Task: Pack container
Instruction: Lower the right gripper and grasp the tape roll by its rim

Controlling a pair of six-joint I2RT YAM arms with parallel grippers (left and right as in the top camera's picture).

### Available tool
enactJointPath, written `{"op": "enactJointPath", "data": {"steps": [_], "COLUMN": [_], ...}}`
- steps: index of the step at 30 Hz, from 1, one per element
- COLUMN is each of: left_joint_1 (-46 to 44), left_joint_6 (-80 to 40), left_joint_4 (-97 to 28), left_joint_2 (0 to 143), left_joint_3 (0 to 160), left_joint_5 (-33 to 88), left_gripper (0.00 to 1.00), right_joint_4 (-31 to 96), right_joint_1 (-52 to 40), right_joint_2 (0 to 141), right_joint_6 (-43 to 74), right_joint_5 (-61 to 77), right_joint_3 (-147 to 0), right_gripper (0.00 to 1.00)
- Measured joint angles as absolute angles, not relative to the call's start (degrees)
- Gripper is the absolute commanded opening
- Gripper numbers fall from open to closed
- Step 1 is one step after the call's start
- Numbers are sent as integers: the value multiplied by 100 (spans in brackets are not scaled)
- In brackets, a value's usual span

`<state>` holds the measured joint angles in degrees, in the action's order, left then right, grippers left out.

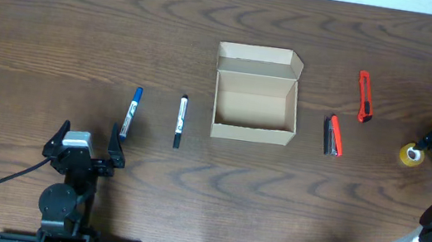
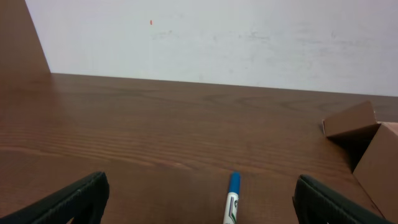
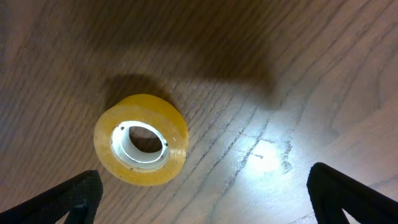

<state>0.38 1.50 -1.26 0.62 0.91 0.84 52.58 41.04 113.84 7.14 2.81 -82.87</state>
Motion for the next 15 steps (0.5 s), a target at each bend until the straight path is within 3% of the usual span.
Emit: {"op": "enactJointPath", "data": {"steps": [15], "left_joint_1": [38], "left_joint_6": [150], "left_joint_4": [-126], "left_joint_2": [62], "left_joint_3": [91], "left_joint_5": [84], "left_gripper": [95], "right_joint_4": [5242], "right_joint_1": [4104], "right_joint_2": [11391], "right_joint_6": [714], "right_joint_5": [-185], "right_joint_3": [-8287], "right_gripper": [99]}}
